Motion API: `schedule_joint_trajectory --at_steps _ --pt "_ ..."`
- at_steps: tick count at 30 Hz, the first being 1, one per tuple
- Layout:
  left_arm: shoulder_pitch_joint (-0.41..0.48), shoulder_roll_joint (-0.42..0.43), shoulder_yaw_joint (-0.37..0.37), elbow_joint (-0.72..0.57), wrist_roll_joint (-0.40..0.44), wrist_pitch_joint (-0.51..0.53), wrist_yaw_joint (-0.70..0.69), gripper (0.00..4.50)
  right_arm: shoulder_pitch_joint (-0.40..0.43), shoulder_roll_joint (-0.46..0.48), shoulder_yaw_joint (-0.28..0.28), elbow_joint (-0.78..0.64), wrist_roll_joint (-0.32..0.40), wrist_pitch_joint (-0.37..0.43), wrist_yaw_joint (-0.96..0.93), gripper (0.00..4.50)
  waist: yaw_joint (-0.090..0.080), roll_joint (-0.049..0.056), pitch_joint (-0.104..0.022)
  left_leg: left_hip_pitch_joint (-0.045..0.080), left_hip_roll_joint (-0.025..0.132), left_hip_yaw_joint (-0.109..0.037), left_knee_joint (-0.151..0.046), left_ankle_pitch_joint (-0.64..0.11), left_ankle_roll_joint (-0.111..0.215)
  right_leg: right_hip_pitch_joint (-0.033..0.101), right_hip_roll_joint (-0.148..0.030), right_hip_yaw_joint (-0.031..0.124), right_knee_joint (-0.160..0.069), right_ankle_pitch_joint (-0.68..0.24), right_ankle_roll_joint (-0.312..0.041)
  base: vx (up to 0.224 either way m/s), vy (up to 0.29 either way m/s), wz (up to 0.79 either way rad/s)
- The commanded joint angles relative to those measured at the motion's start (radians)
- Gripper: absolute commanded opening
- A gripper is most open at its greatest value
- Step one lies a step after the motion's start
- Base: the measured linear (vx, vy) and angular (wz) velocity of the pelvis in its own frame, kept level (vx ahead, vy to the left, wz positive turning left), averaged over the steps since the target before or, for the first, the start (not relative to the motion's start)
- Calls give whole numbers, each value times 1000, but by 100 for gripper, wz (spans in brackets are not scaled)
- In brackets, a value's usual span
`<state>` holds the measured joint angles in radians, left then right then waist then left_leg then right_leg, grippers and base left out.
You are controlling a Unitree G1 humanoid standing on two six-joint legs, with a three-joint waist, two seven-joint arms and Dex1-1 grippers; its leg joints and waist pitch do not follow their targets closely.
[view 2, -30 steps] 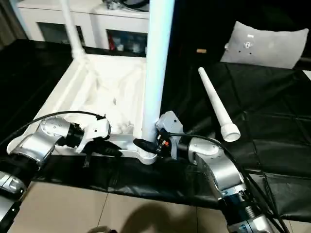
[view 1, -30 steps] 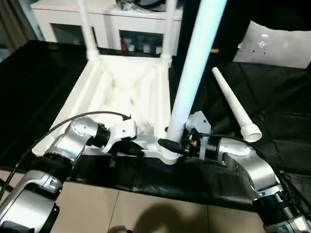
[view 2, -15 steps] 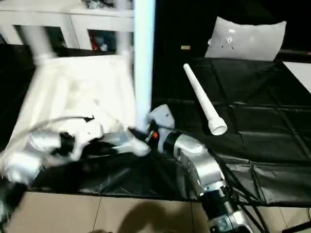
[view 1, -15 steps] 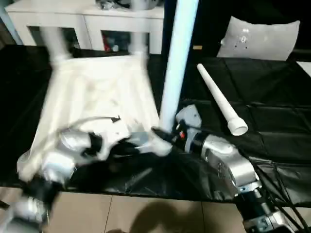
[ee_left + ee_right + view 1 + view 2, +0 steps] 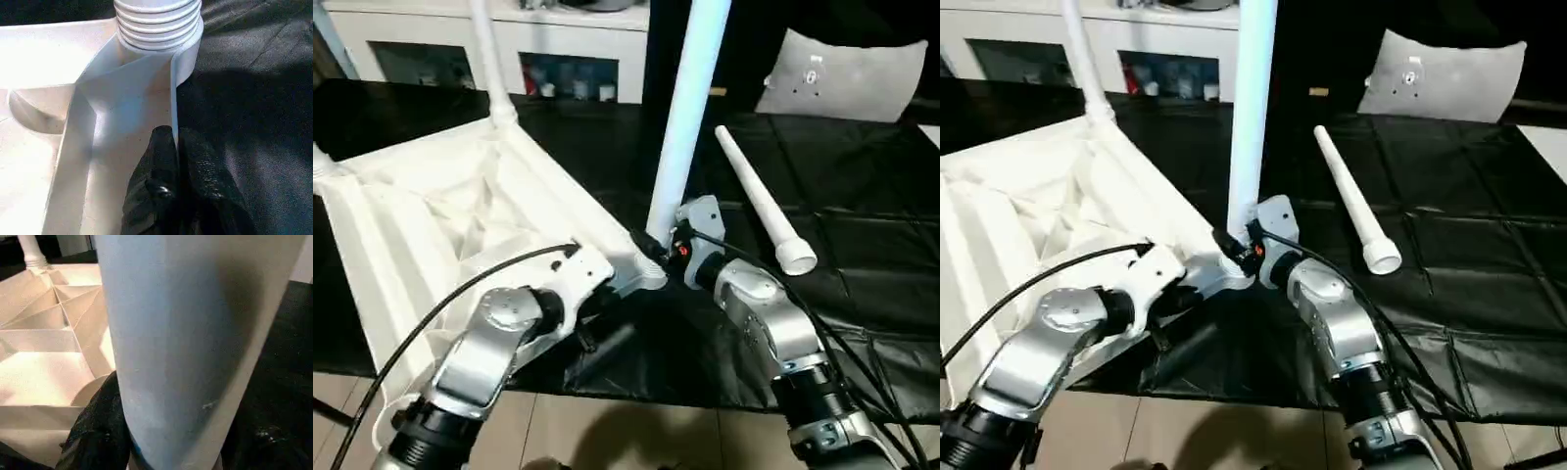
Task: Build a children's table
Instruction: Insert table leg to table base, then rotate leg to tighten
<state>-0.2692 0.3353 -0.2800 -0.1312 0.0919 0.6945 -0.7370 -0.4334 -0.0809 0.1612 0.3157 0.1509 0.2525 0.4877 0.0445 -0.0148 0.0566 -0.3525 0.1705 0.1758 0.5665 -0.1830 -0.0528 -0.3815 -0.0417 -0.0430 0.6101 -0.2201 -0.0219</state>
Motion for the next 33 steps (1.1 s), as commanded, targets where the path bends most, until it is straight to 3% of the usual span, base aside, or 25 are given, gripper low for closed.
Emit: schedule_joint_trajectory --at_steps 1,3,7,10,15,19,22,23,26,29,31,33 --pt "-33 9 0 -39 2 -4 8 0 46 14 42 110 -2 62 19 224 9 8 -35 0 61 -32 -76 -282 -3 25 -100 60 -95 -307 -146 0 0 0" --pt "-33 19 2 -36 1 -9 13 0 42 12 39 121 -5 50 19 245 8 16 -37 1 60 -32 -74 -283 -5 27 -100 60 -93 -283 -156 0 0 0" --pt "-35 33 7 -16 36 -61 58 0 43 5 33 129 -15 23 23 277 11 13 -40 1 61 -30 -72 -277 -4 28 -100 59 -93 -266 -166 0 0 0" --pt "-41 33 23 4 32 -82 69 0 52 1 28 114 -14 14 39 312 14 20 -40 1 61 -29 -71 -267 -1 29 -98 58 -91 -239 -166 0 0 0" --pt "-62 47 39 45 0 -94 39 0 79 -23 36 73 -5 -5 78 353 21 16 -45 -2 59 -28 -68 -225 4 34 -96 57 -85 -177 -172 0 0 0" --pt "-87 78 36 99 -56 -181 -57 0 139 -83 46 -9 10 -30 152 391 27 17 -48 -4 58 -25 -61 -176 29 40 -97 55 -80 -96 -179 0 0 0" --pt "-96 114 6 140 -68 -268 -137 0 171 -127 30 -54 26 -49 200 414 28 17 -49 -3 60 -26 -61 -179 37 39 -98 53 -78 -90 -187 0 0 0" --pt "-102 130 -7 159 -67 -292 -166 0 182 -147 22 -77 37 -54 224 426 28 13 -48 -3 59 -25 -61 -183 40 40 -97 53 -80 -99 -184 0 0 0" --pt "-118 160 -36 212 -94 -378 -270 0 207 -216 -2 -131 77 -75 325 444 43 15 -50 2 61 -23 -58 -182 44 39 -99 54 -80 -115 -183 0 0 0" --pt "-128 165 -43 239 -131 -397 -345 0 212 -263 -18 -146 94 -91 385 444 58 15 -53 3 64 -22 -56 -158 49 39 -99 53 -72 -68 -193 0 0 0" --pt "-149 180 -63 288 -137 -467 -416 0 209 -301 -22 -162 115 -86 448 444 71 22 -57 7 66 -21 -52 -153 51 37 -101 53 -68 -48 -202 0 0 0" --pt "-159 181 -67 307 -146 -486 -446 0 206 -319 -14 -169 121 -79 479 444 76 17 -58 5 65 -21 -52 -152 54 40 -103 52 -67 -38 -203 0 0 0"
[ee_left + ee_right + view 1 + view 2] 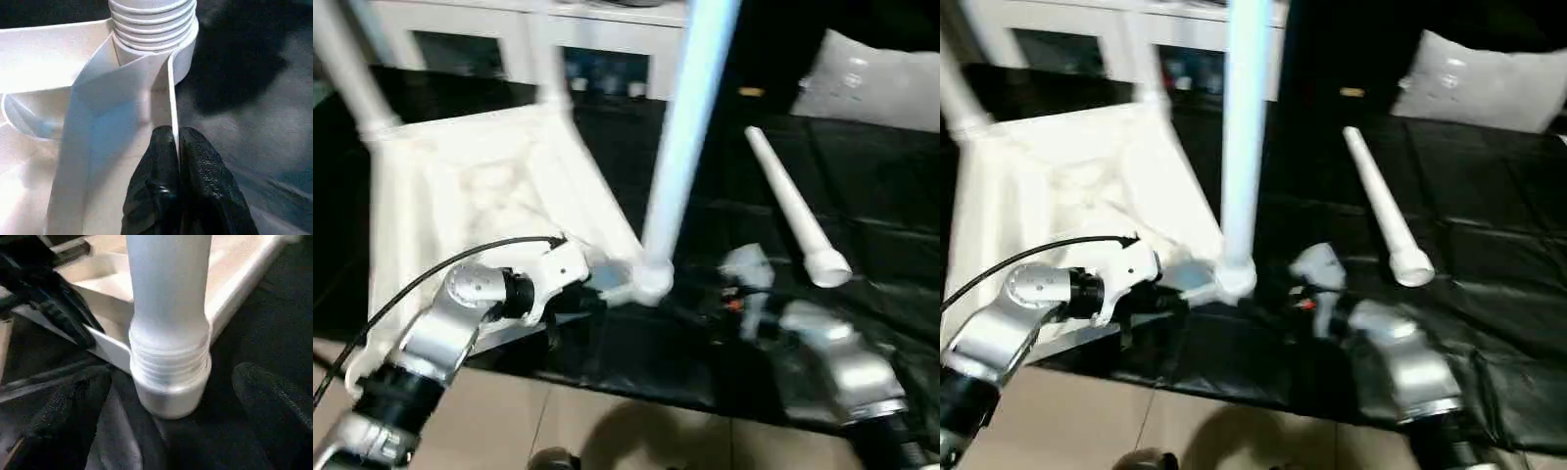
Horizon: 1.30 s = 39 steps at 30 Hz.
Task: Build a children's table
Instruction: Rotate leg to tighten
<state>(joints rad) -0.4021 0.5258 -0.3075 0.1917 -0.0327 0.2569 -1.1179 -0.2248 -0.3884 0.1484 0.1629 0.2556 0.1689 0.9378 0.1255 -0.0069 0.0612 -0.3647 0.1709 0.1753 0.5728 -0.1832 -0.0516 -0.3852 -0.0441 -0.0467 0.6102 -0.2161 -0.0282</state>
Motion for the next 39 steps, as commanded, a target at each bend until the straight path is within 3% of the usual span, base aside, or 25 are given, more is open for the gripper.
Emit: schedule_joint_trajectory --at_steps 1,3,8,13,24,29,36,38,39 --pt "-45 -7 -55 16 -32 -84 -124 0 -15 -37 26 -8 3 -20 74 444 0 20 -65 18 64 -22 -57 -149 51 42 -100 54 -66 -39 -200 0 0 0" --pt "-53 -7 -62 31 -33 -101 -143 0 -20 -45 38 -2 -2 -30 93 444 7 15 -65 17 66 -21 -56 -151 47 44 -101 54 -64 -31 -204 0 0 0" --pt "-90 -8 -101 97 2 -176 -193 0 -54 -57 67 41 -16 -65 159 444 18 18 -68 17 69 -23 -54 -165 38 44 -105 51 -61 -43 -213 0 0 0" --pt "-107 -3 -118 134 13 -223 -235 0 -91 -49 68 76 -9 -55 189 428 15 19 -69 15 69 -24 -53 -181 26 45 -106 49 -59 -50 -220 0 0 0" --pt "-118 8 -131 186 28 -281 -257 0 -126 -72 100 123 5 -25 297 312 18 17 -72 13 69 -23 -48 -161 39 48 -108 45 -53 -28 -235 0 0 0" --pt "-116 11 -128 201 33 -300 -262 0 -144 -72 101 147 2 -12 317 281 20 16 -70 13 71 -23 -49 -170 36 46 -109 44 -54 -58 -233 0 0 0" --pt "-109 17 -125 201 32 -301 -261 0 -144 -72 109 147 3 6 339 276 20 15 -67 14 71 -23 -50 -172 37 44 -110 44 -55 -68 -231 0 0 0" --pt "-105 17 -122 199 29 -298 -259 0 -139 -71 111 141 4 9 339 275 19 16 -64 14 71 -23 -51 -181 37 43 -109 45 -57 -73 -230 0 0 0" --pt "-95 12 -107 189 15 -278 -244 0 -113 -68 114 113 15 30 334 275 18 21 -57 13 71 -23 -54 -195 35 40 -108 45 -61 -86 -227 0 0 0"
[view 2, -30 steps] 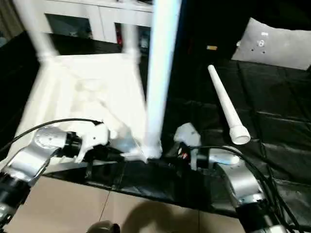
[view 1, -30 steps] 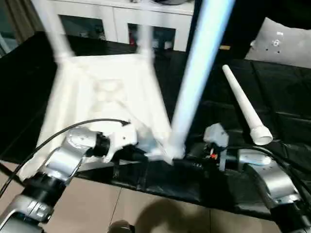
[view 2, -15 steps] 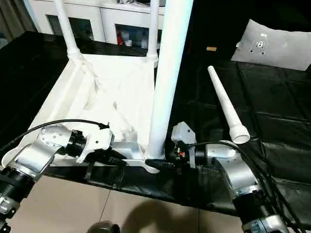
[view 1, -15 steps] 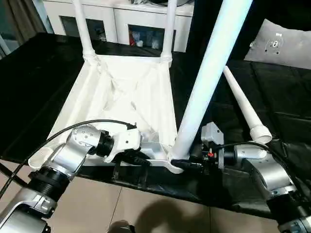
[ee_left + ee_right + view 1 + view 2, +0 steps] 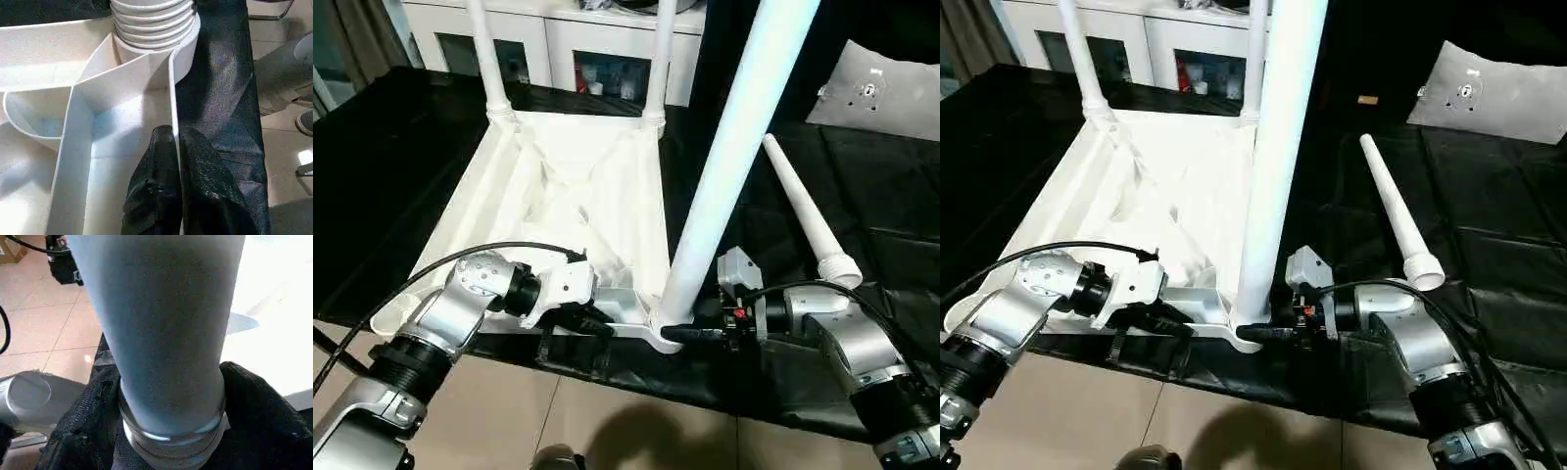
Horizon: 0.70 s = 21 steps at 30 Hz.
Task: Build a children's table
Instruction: Rotate leg to tighten
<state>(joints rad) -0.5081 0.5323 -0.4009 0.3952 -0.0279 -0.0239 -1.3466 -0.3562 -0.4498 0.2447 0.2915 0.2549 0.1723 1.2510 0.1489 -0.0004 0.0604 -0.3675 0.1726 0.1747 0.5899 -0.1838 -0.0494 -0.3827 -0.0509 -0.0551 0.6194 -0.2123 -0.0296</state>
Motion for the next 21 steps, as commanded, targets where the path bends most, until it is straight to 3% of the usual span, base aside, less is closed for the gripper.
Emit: schedule_joint_trajectory --at_steps 1,3,4,6,7,8,9,10,12,14,16,18,19,21 --pt "17 -1 -4 -22 1 16 -2 0 34 -3 16 -35 23 44 13 275 -6 17 -54 16 70 -24 -71 -198 31 37 -102 54 -69 -91 -225 0 0 0" --pt "23 -18 14 -34 -16 47 26 0 61 5 8 -69 36 76 -11 275 -6 12 -55 17 70 -24 -71 -194 37 38 -101 53 -67 -78 -227 0 0 0" --pt "25 -44 34 -49 -22 82 79 0 100 30 -1 -117 42 101 -70 275 -8 24 -44 15 70 -25 -74 -203 38 32 -101 54 -71 -98 -225 0 0 0" --pt "26 -78 55 -72 -22 133 153 0 152 75 -15 -180 41 150 -175 275 -9 18 -40 24 73 -25 -80 -247 27 29 -103 57 -80 -155 -214 0 0 0" --pt "27 -107 70 -91 -15 176 219 0 195 119 -23 -227 26 170 -273 275 -13 18 -34 20 73 -27 -86 -261 20 31 -103 58 -82 -187 -205 0 0 0" --pt "26 -120 74 -97 -10 197 246 0 213 142 -23 -245 24 173 -307 274 -16 18 -26 24 69 -27 -89 -309 7 22 -105 58 -94 -286 -186 0 0 0" --pt "28 -150 85 -110 -11 234 294 0 235 185 -21 -268 4 194 -381 274 -22 26 -17 22 68 -34 -96 -344 -9 23 -109 58 -100 -382 -159 0 0 0" --pt "29 -190 93 -131 -6 279 355 0 259 252 -23 -290 -17 216 -487 274 -33 14 -11 22 64 -35 -99 -375 -18 20 -108 57 -109 -462 -130 0 0 0" --pt "29 -201 94 -138 -4 291 370 0 265 271 -24 -296 -23 223 -516 274 -44 17 -9 24 61 -43 -101 -392 -22 16 -116 56 -121 -556 -92 0 0 0" --pt "28 -251 95 -155 10 342 439 0 267 348 -31 -302 -54 260 -634 274 -58 17 0 19 59 -44 -106 -396 -21 12 -113 56 -127 -581 -74 0 0 0" --pt "23 -336 86 -165 48 393 549 0 246 474 -54 -270 -93 280 -810 274 -69 16 3 27 56 -43 -107 -405 -21 -1 -112 59 -136 -602 -64 0 0 0" --pt "21 -359 82 -166 67 404 579 0 233 490 -48 -260 -116 285 -842 274 -74 13 5 23 56 -49 -110 -402 -22 7 -115 56 -137 -612 -52 0 0 0" --pt "20 -375 76 -171 83 417 602 0 222 498 -40 -255 -137 291 -868 274 -75 15 5 20 58 -50 -113 -392 -23 10 -114 56 -136 -590 -52 0 0 0" --pt "23 -396 56 -196 112 451 634 0 197 520 -60 -239 -152 317 -941 274 -76 12 -6 20 60 -40 -113 -305 -2 15 -107 60 -127 -428 -73 0 0 0"
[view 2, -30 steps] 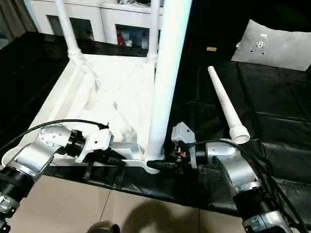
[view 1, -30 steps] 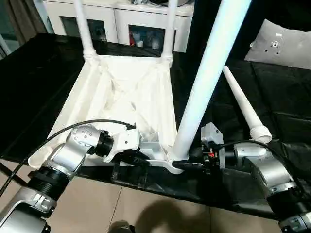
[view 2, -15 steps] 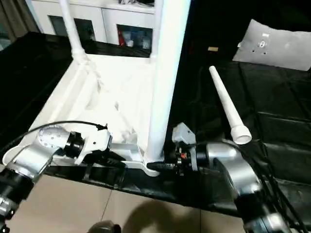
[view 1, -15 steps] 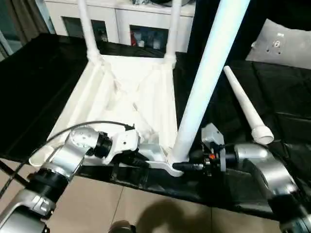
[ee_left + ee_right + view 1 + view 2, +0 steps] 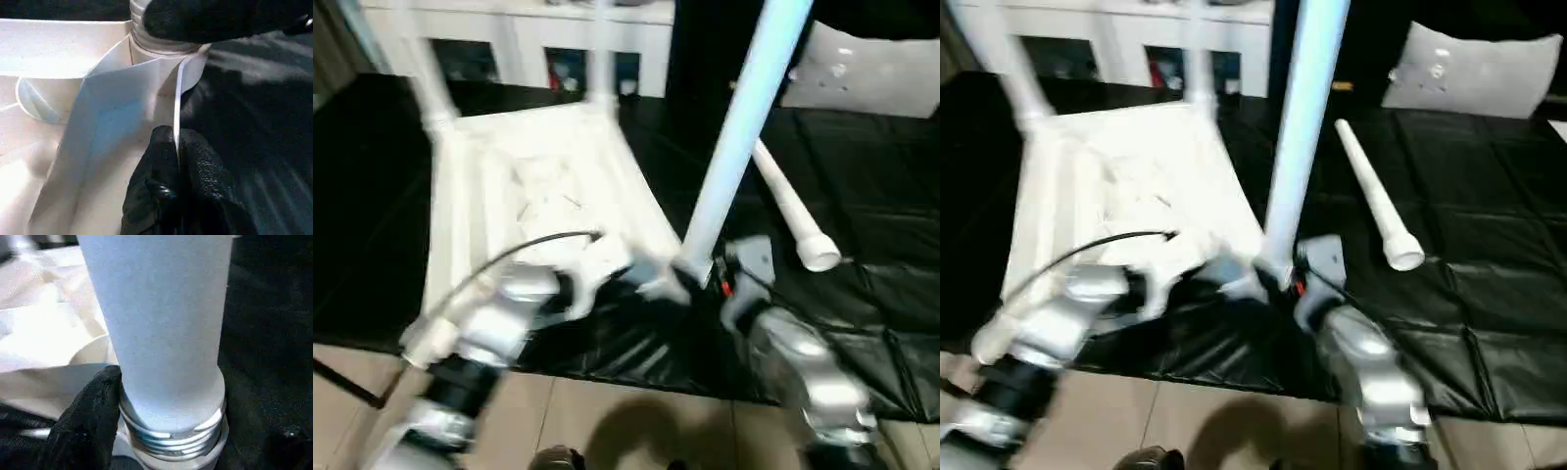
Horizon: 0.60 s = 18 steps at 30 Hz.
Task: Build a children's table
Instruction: Rotate leg to tighten
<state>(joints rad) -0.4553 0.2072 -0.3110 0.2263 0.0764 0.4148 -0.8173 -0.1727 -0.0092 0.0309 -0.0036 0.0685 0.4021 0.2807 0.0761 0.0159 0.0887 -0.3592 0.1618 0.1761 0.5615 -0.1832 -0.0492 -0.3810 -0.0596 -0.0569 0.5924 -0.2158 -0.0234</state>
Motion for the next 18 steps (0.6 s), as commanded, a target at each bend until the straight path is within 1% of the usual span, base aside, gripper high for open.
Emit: schedule_joint_trajectory --at_steps 1,2,3,4,5,6,7,8,9,10,11,12,13,15,16,17,18 --pt "-28 -72 -43 -32 17 19 106 0 5 85 134 65 41 86 11 274 -5 -5 -35 11 72 -38 -83 -280 6 12 -97 65 -96 -364 -101 0 0 0" --pt "-25 -66 -49 -35 25 21 104 0 -2 87 111 72 52 83 1 274 -5 -3 -35 8 72 -38 -83 -272 8 14 -97 64 -92 -347 -108 0 0 0" --pt "-23 -61 -53 -39 29 25 103 0 -6 84 98 74 58 82 8 274 -7 -2 -37 4 72 -38 -83 -269 11 18 -96 63 -89 -327 -115 0 0 0" --pt "-23 -61 -53 -39 29 25 103 0 -7 84 97 74 59 82 9 309 -8 -3 -37 4 72 -38 -83 -271 11 18 -96 63 -89 -316 -118 0 0 0" --pt "-18 -54 -50 -45 32 32 103 0 -14 77 75 78 53 65 17 309 -9 -3 -40 4 72 -36 -80 -256 13 20 -95 64 -85 -271 -129 57 -5 -1" --pt "-18 -54 -50 -45 32 32 103 0 -14 77 75 78 53 65 17 330 -9 -5 -46 4 72 -35 -77 -238 14 25 -95 63 -80 -238 -138 54 -6 0" --pt "-12 -40 -43 -54 32 30 87 0 -21 63 52 86 54 47 32 346 -9 -6 -51 2 71 -32 -72 -190 27 29 -95 62 -72 -148 -163 54 -6 0" --pt "-8 -31 -41 -59 31 29 76 0 -23 54 41 90 54 29 36 350 -10 -5 -52 1 71 -31 -70 -170 32 31 -95 62 -68 -116 -172 0 0 0" --pt "-8 -30 -40 -59 31 29 74 0 -24 53 40 90 54 28 37 350 -11 -3 -57 -1 70 -30 -66 -134 43 35 -94 60 -62 -52 -189 0 0 0" --pt "-8 -30 -40 -59 31 29 74 0 -24 53 40 90 54 28 37 355 -13 -3 -56 -3 69 -29 -63 -107 56 36 -93 59 -58 -3 -204 0 0 0" --pt "-5 -24 -41 -67 31 33 70 0 -26 46 35 94 55 18 35 365 -13 -2 -56 -4 70 -29 -63 -106 61 37 -94 58 -57 3 -210 0 0 0" --pt "3 0 -37 -69 26 17 48 0 -20 15 27 85 60 -7 58 379 -12 -3 -61 -2 71 -29 -61 -115 65 41 -97 57 -58 -9 -217 0 0 0" --pt "12 34 -32 -69 19 -5 17 0 -7 -27 14 69 68 -38 97 388 -12 -3 -59 -2 71 -28 -62 -130 67 41 -96 57 -60 -36 -215 0 0 0" --pt "19 69 -33 -63 13 -38 -23 0 9 -66 -1 59 67 -83 129 394 -11 -4 -61 -4 72 -27 -61 -139 68 42 -98 58 -62 -57 -213 0 0 0" --pt "22 79 -36 -62 13 -51 -35 0 14 -77 -9 57 68 -97 139 399 -11 -6 -62 -5 72 -28 -60 -129 69 45 -97 57 -61 -50 -213 0 0 0" --pt "24 97 -36 -59 9 -65 -57 0 25 -97 -22 46 83 -111 172 409 -13 -7 -63 -5 72 -27 -60 -126 70 43 -96 57 -59 -46 -216 0 0 0" --pt "26 108 -35 -57 6 -72 -70 0 31 -110 -31 39 95 -118 195 424 -12 -5 -64 -3 72 -26 -58 -125 74 44 -97 56 -58 -46 -220 0 0 0"
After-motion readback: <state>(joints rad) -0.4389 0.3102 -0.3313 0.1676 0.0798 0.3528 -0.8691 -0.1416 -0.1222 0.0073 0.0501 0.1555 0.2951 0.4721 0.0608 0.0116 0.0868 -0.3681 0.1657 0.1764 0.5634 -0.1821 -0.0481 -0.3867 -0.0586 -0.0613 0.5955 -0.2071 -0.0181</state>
